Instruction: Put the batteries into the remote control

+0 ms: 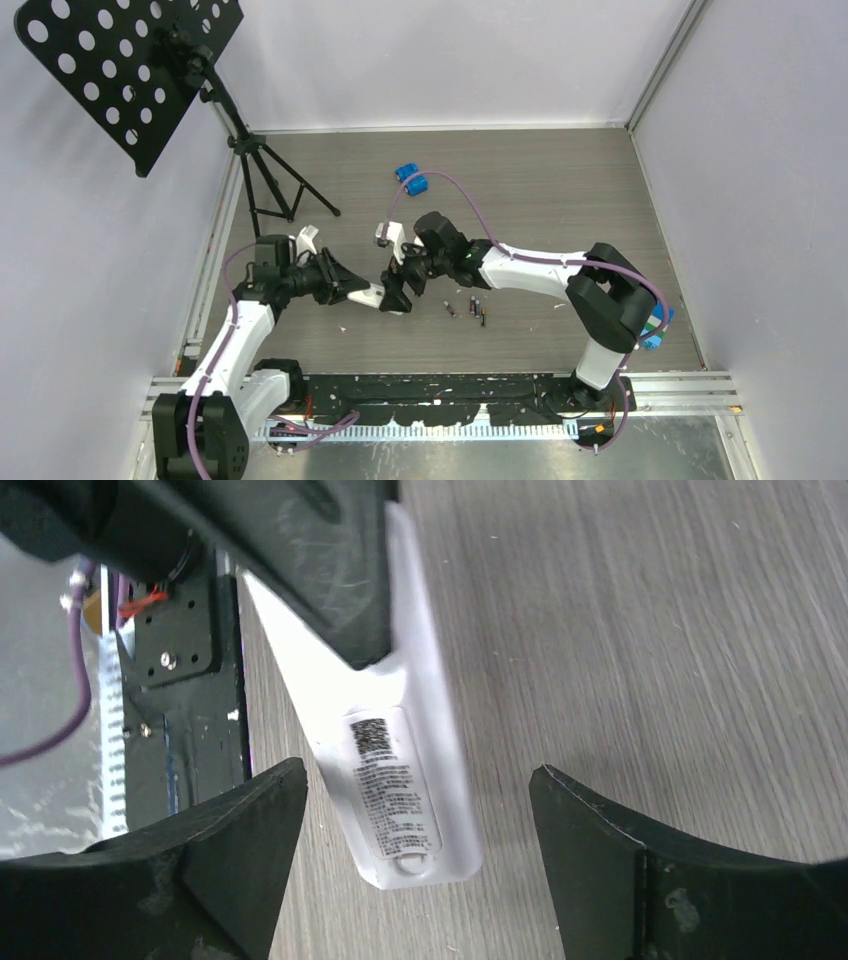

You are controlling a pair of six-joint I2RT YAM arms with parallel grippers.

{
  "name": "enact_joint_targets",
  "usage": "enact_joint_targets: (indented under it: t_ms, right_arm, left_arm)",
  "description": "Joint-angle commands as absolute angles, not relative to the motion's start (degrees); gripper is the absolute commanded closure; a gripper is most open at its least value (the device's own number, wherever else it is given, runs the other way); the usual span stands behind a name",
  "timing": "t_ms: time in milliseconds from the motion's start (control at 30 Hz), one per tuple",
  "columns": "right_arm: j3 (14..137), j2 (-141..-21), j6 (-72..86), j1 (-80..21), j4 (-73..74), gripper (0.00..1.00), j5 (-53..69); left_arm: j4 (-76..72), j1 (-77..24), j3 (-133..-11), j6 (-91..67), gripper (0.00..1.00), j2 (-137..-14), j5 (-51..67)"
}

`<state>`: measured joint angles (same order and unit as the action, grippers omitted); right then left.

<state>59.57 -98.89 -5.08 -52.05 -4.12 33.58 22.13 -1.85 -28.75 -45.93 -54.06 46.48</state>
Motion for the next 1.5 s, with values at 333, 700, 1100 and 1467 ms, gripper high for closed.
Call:
enact_joint_targets:
  t_ms: [333,700,1100,1467]
  right_arm:
    - [47.46,-86.07,51.04,-43.72,-12.80,0.51,16.27]
    - [48.57,-96.41,64.95,-48.72,-18.82,0.55,16.78]
    - [47.79,-101.11,66.58,-49.31,-22.40,0.48,13.56]
    - [48.09,-103.56,66.62,-49.31,-23.13,0.50,14.85]
  left_arm:
    - [-2.41,-5.61,-20.06,-52.16,1.00,-53.09,37.89]
    - [-4.50,-9.94,-15.50,-52.20,1.00,-53.86,30.59]
    - [2.34,-9.93,-14.60,-48.78,1.00,-52.97,28.47]
    - [2.04,-9.93,-14.41,-48.60,1.00,-54.18,28.47]
